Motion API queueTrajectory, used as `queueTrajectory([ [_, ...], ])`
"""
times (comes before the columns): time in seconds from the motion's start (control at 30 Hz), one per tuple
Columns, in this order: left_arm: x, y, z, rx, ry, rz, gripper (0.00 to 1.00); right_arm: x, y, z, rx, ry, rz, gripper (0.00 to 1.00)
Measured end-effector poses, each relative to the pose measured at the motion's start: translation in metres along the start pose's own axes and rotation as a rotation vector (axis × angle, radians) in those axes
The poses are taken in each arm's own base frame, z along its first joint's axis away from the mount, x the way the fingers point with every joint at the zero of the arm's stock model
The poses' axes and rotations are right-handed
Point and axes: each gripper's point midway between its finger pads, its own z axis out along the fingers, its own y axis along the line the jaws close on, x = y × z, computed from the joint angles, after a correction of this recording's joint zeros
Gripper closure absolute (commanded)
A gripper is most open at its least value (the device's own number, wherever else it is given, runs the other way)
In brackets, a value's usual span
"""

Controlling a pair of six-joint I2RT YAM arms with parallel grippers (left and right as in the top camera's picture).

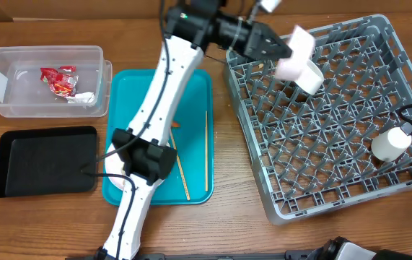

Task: Sort waste into correct bins and load items into the dishwasher
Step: 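Grasp the pink bowl with the left gripper and carry it to the rack, then set the pink bowl in the rack beside the white bowl and release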

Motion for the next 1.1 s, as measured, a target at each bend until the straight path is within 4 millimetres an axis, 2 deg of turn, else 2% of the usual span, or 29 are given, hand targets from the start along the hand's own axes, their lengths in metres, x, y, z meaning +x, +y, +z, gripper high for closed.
queueTrajectory([
  [0.17, 0.02, -0.034, 0.044, 0.122, 0.087, 0.032, 0.96, 0.0, 0.0, 0.0, 0.0, -0.001, 0.0, 0.03],
  [0.23, 0.028, -0.034, 0.055, 0.139, 0.112, 0.013, 0.95, 0.0, 0.0, 0.0, 0.0, 0.0, 0.0, 0.03],
  [0.3, 0.032, -0.029, 0.057, 0.136, 0.123, -0.02, 0.96, 0.0, 0.0, 0.0, -0.001, -0.001, -0.001, 0.03],
  [0.4, 0.043, -0.008, 0.061, 0.105, 0.144, -0.124, 0.96, 0.0, 0.0, 0.0, 0.0, -0.001, 0.0, 0.03],
  [0.6, 0.048, 0.035, 0.073, 0.027, 0.132, -0.209, 0.96, 0.001, 0.001, 0.0, -0.007, 0.003, -0.001, 0.03],
  [0.77, 0.069, 0.082, 0.08, -0.089, 0.139, -0.363, 0.96, 0.001, 0.001, 0.0, -0.008, 0.004, -0.002, 0.03],
  [0.87, 0.076, 0.097, 0.083, -0.114, 0.135, -0.397, 0.96, 0.001, 0.001, 0.0, -0.008, 0.004, -0.001, 0.03],
  [1.0, 0.071, 0.107, 0.071, -0.14, 0.108, -0.421, 0.96, 0.001, 0.001, 0.0, -0.008, 0.004, -0.001, 0.03],
  [1.1, 0.066, 0.119, 0.05, -0.168, 0.073, -0.478, 0.95, 0.001, 0.001, 0.0, -0.008, 0.004, -0.001, 0.03],
])
